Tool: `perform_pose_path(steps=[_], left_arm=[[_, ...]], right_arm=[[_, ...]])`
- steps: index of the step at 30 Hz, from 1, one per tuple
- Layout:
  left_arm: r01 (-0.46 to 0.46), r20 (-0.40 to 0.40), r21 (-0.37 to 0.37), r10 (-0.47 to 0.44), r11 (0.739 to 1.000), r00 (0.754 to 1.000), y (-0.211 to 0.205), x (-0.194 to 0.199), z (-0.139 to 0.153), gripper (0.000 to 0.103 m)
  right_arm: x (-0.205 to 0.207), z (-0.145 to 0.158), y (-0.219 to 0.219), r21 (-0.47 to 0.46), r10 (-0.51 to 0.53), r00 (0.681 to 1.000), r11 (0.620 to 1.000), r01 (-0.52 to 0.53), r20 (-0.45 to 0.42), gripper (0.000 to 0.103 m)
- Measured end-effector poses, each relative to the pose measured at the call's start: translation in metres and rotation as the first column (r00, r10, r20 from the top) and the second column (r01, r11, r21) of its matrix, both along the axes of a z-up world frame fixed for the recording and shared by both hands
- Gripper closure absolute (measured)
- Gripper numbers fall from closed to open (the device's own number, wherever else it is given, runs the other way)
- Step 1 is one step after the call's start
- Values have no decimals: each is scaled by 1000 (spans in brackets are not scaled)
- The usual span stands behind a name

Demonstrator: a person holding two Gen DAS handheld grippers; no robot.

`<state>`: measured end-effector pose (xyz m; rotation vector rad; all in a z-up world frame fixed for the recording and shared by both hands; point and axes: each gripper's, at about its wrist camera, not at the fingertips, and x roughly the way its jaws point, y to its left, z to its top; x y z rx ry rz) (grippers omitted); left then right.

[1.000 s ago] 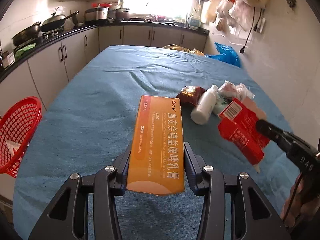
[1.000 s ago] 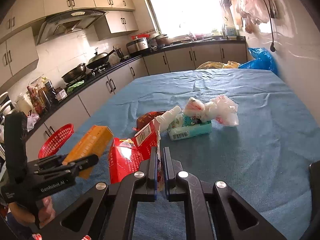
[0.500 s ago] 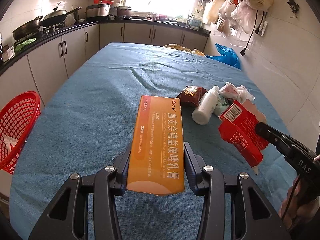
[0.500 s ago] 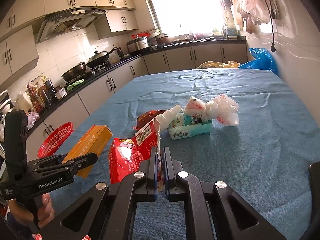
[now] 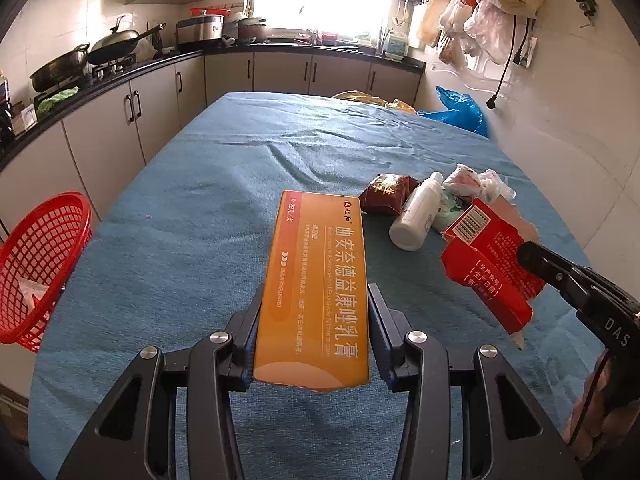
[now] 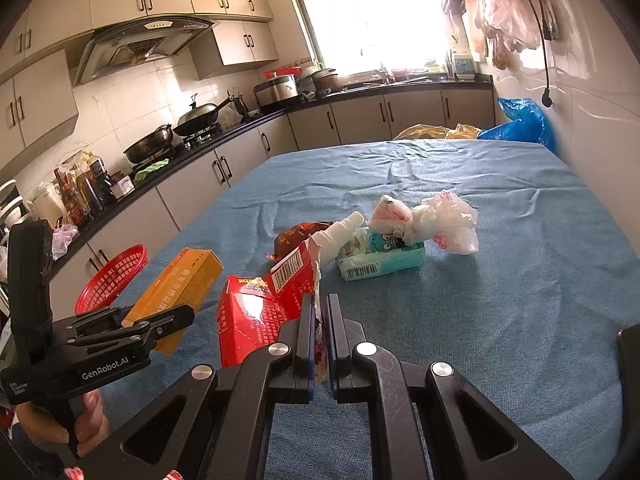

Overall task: Collect trash
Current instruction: 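Hold the orange box and red snack bag lifted above the table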

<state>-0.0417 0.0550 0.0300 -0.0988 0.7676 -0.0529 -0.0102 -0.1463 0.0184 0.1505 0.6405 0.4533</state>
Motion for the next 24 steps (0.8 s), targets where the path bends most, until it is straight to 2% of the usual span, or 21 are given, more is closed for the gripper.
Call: perform_pose_path(steps=[24], left_arm=[[-5,9,24,4,1000,1000,-3,-2,2,59]], right_arm=[[0,0,0,1,0,1000,1000,0,1,97]])
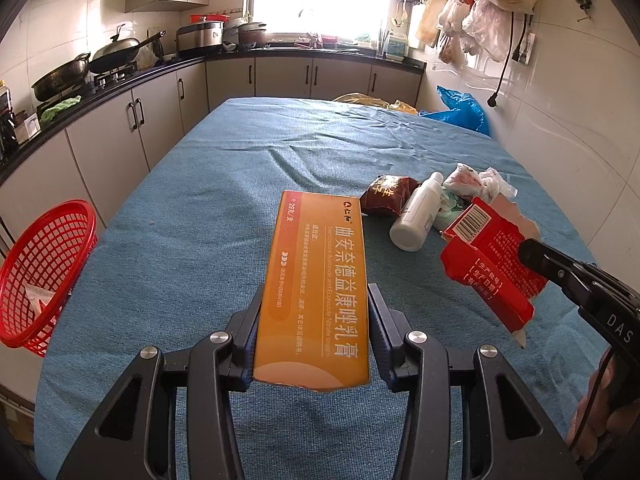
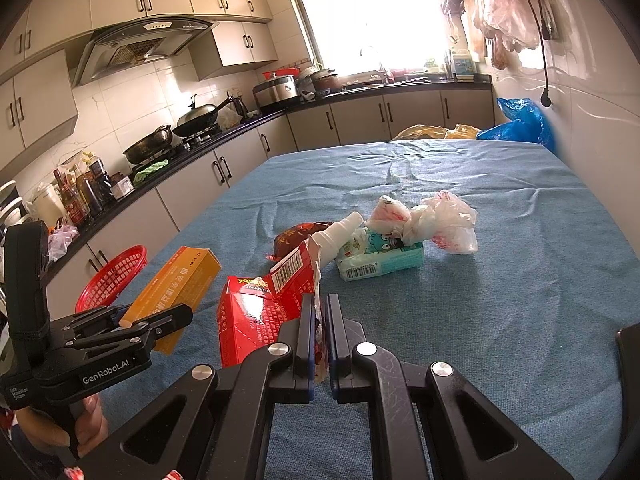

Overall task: Collect trash
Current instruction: 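Hold the orange box and red snack bag lifted above the table, then carry the orange box and red bag to the red basket and release both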

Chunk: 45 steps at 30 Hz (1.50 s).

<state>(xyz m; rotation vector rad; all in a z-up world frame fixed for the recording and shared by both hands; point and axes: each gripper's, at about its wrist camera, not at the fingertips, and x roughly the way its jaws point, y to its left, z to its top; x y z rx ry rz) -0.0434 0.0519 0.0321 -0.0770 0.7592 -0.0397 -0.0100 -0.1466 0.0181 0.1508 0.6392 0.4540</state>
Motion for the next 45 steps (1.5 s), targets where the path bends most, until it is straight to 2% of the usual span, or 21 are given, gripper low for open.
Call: perform_pose_path(steps=[11,22,45], left_arm=[[-5,5,2,5,1000,1000,2,-1,1,59],[-56,57,31,54,998,997,22,-15,11,59],[-243,118,-48,247,969,962,122,-39,24,59]], right_arm=[[1,0,-1,1,-3,1000,1000,3,-3,97],[3,3,-4,39,-30,999,999,32,-36,97],[0,32,103,-55,145,989,988,-144,-3,97]])
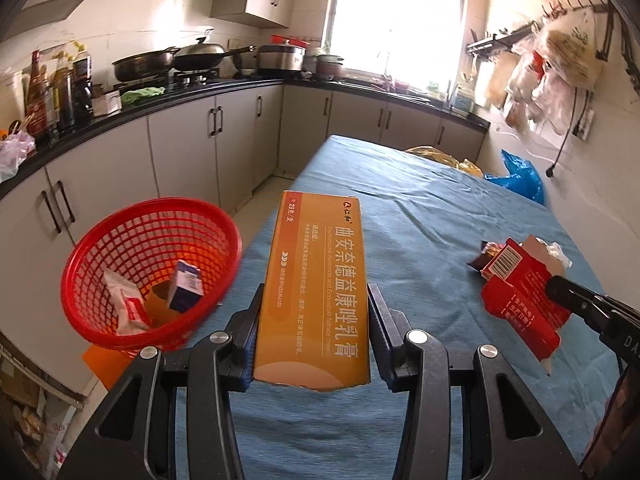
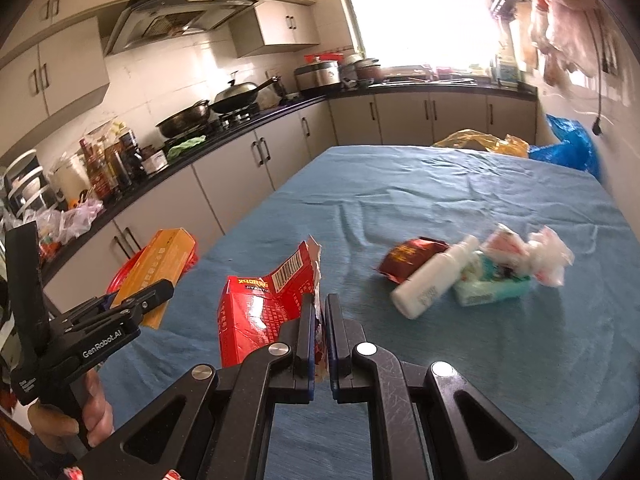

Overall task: Collect trash
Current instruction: 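Carry the orange box and red bag to the red basket and release both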

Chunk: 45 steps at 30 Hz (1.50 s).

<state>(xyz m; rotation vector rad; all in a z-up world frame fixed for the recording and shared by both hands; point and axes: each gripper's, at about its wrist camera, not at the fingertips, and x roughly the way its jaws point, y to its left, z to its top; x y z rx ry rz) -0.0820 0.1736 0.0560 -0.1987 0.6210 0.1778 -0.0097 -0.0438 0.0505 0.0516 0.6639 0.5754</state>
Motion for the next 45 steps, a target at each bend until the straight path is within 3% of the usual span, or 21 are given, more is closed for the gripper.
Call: perform_pose_path(steps=[14,23,32,33,34,35,37,45], left_arm=[[-89,16,-22,89,996,996,47,-12,1,59],[-211,9,-37,211,977,977,110,-22,1,59],[-292,-28,-52,291,955,956,157,-18,-10,59],[-299,-29,-49,297,953,954,160,-16,-11,59],[-303,-34,-49,302,952,953,161,-15,-11,54],[-305,-34,-52,304,951,952,163,-15,-12,49],[-309,-21,-55,309,949,951,162,-18,-11,35],[-212,-3,-32,212,977,977,121,-19,-6,34]], right_arm=[[8,15,71,-48,104,994,994,-102,30,97],[26,30,143,-60,182,983,982,-180,35,97],[48,22,229,-52,250,968,967,-250,-7,97],[50,20,237,-50,254,967,966,-254,-9,96],[52,19,241,-56,254,967,966,-254,-8,89],[53,18,244,-68,246,969,967,-246,-3,81],[54,18,239,-61,234,972,970,-234,0,79],[52,15,165,-23,150,988,988,-151,-34,77]])
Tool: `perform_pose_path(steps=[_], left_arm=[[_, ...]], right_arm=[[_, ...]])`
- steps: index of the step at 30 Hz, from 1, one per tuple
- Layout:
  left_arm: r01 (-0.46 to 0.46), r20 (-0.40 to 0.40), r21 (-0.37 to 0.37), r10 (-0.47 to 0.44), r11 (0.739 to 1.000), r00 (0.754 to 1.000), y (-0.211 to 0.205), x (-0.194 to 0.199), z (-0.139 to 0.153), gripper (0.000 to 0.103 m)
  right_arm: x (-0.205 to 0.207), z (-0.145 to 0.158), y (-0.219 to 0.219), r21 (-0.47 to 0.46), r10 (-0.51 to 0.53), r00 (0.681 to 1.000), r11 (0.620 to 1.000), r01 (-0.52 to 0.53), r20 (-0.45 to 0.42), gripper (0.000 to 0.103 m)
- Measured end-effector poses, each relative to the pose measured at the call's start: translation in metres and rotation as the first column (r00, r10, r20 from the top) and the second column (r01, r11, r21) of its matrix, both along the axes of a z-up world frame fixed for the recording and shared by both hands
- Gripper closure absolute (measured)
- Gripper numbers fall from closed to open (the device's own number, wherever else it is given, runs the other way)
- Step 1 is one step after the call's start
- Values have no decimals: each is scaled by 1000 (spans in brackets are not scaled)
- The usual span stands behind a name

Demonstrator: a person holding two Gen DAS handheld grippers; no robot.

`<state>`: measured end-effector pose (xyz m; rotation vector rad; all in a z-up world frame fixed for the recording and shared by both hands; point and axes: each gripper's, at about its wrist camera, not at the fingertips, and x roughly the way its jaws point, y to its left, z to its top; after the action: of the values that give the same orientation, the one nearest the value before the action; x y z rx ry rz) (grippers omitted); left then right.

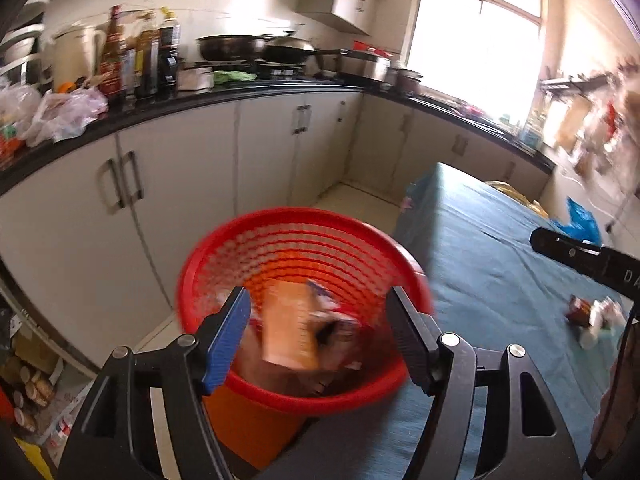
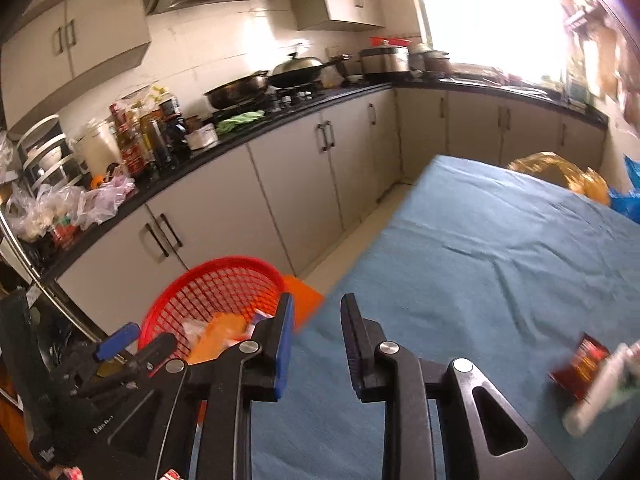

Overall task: Collect trash
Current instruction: 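Carry the orange box and red bag to the red basket and release both, then move both tools back to the remaining trash on the table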

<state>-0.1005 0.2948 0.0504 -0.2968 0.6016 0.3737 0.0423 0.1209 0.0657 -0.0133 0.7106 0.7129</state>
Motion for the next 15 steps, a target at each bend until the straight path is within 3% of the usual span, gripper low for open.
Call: perform_pose_path(steps=[10,12,15], left_arm=[[215,-43,60,-213,975,976,-100,22,6,34],[255,-59,76,-251,964,966,-121,27,6,34],[303,-78,93,-296,948,952,-144,30,5,34]], right_arm=[[-10,-8,-134,42,-153,988,987,154,-22,77],[-8,-9,-160,48,-198,980,979,199,-26,75],[2,-8,-214,67,-308,951,948,310,-33,64]])
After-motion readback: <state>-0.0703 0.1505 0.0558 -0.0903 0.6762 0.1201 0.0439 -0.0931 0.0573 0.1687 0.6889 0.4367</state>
